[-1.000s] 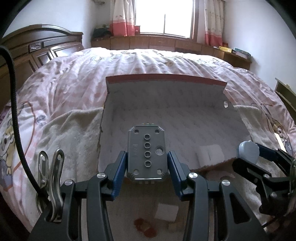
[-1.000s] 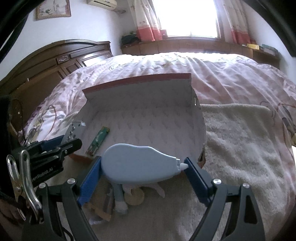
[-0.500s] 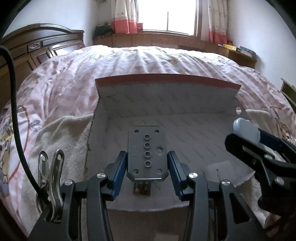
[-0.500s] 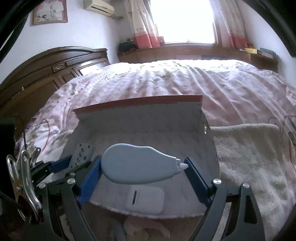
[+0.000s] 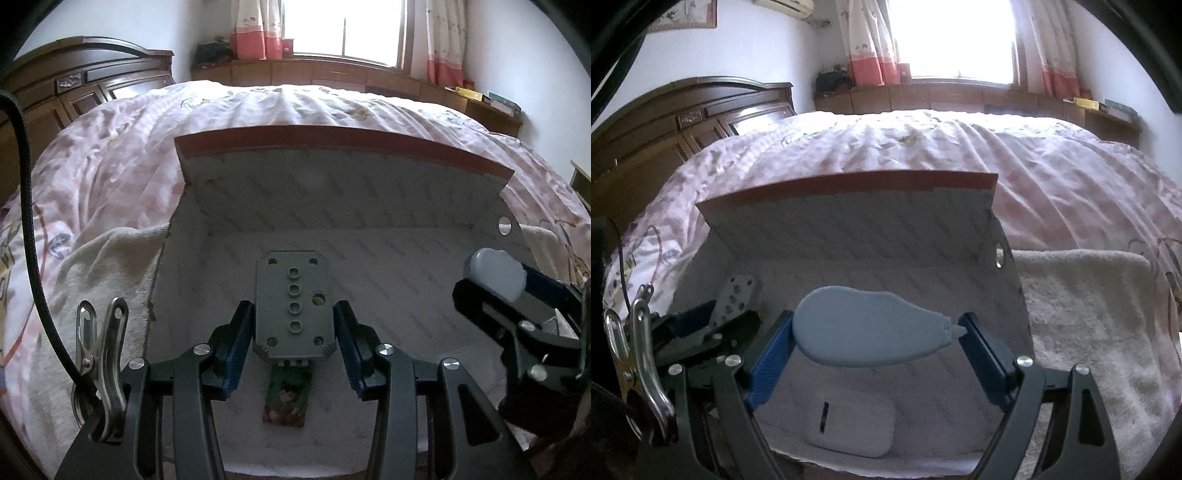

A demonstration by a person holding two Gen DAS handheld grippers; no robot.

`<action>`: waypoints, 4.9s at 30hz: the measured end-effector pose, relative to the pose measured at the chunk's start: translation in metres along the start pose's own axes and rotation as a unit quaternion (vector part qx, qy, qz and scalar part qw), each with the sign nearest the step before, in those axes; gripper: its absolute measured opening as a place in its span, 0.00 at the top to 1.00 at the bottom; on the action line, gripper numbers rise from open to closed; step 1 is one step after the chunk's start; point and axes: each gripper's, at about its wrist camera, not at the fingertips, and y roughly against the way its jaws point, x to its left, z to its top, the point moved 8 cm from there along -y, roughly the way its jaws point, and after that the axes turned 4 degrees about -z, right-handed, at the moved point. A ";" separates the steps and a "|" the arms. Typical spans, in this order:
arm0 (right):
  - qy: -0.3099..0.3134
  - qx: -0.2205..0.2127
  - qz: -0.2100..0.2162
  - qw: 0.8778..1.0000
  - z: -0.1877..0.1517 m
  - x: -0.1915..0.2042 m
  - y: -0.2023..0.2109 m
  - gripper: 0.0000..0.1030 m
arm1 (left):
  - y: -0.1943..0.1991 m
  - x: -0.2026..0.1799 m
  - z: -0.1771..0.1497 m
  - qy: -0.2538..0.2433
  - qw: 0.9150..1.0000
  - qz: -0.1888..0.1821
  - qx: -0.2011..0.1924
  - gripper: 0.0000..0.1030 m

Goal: Organize rigid objects
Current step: 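Lower the plate and dispenser into the box and open both tools, then withdraw both open tools from the box toward the remaining items, then grasp the red figurine with the left tool while the right tool grasps the white pill bottle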

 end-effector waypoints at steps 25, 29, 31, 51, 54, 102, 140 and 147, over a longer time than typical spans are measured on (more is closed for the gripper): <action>-0.008 -0.013 0.008 1.000 0.000 -0.007 -0.006 0.11 | -0.007 0.000 -0.001 0.009 1.000 0.011 0.022 0.55; -0.021 -0.013 0.030 0.999 0.001 -0.007 -0.004 0.05 | -0.006 -0.002 -0.002 -0.004 1.000 0.019 0.023 0.51; -0.019 -0.012 0.033 0.999 0.001 -0.004 -0.002 0.05 | -0.004 -0.004 -0.003 -0.008 1.000 0.017 0.023 0.51; -0.021 -0.017 0.041 0.999 -0.008 0.000 0.045 0.04 | 0.039 0.002 -0.008 -0.001 1.000 0.020 0.014 0.51; -0.025 -0.016 0.044 0.999 -0.011 -0.001 0.052 0.04 | 0.045 0.002 -0.011 -0.003 1.000 0.019 0.017 0.51; 0.009 0.096 0.029 0.995 -0.137 -0.015 0.089 0.04 | 0.093 0.027 -0.117 -0.003 0.997 -0.005 0.078 0.51; 0.074 0.114 -0.011 0.991 -0.169 -0.003 0.073 0.01 | 0.066 0.010 -0.132 -0.020 0.997 -0.022 0.073 0.78; 0.012 0.132 0.032 0.991 -0.170 -0.011 0.092 0.09 | 0.067 0.011 -0.132 -0.025 0.998 -0.030 0.056 0.78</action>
